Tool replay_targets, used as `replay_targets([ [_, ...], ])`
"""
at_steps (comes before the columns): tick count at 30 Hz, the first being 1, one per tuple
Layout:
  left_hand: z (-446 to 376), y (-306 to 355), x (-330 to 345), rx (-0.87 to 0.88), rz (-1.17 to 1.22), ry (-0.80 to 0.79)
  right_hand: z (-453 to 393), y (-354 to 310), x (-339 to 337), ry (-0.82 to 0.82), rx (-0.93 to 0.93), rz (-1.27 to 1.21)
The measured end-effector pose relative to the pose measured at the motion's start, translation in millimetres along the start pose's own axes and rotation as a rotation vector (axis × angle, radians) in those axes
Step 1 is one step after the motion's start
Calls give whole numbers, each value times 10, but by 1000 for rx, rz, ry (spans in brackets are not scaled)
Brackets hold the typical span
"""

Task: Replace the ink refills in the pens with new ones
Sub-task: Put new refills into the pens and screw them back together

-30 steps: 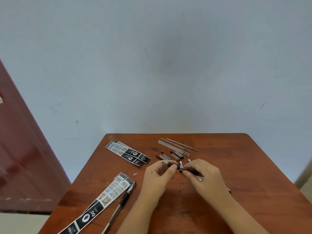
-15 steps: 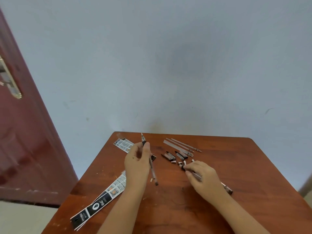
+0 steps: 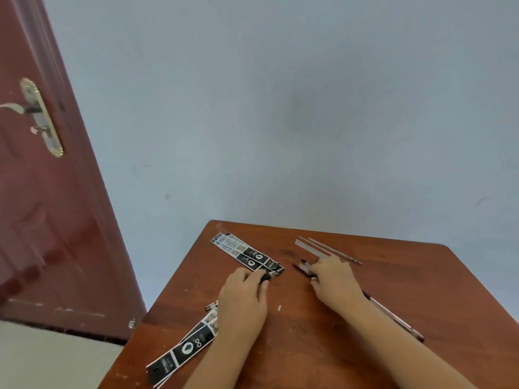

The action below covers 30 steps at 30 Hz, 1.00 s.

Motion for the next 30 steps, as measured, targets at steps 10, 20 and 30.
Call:
replay_targets([
  [10,69,-67,55,88,-38,21,-34,-46,12,24,-15,30],
  [20,37,87,59,180,-76,6,296,202,-347,206,-49,-596],
  [30,-75,604,315,223,9,-55,512,642,-229,111,231,-1158],
])
Point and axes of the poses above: each hand's wrist, its own z-axis away from the middle knuckle, its own x-axis out of the palm, y = z × x, the point moved 3 cm from there along -z, towards the middle knuckle, and after that the axes turned 15 degrees about x, right-handed, at the moved point
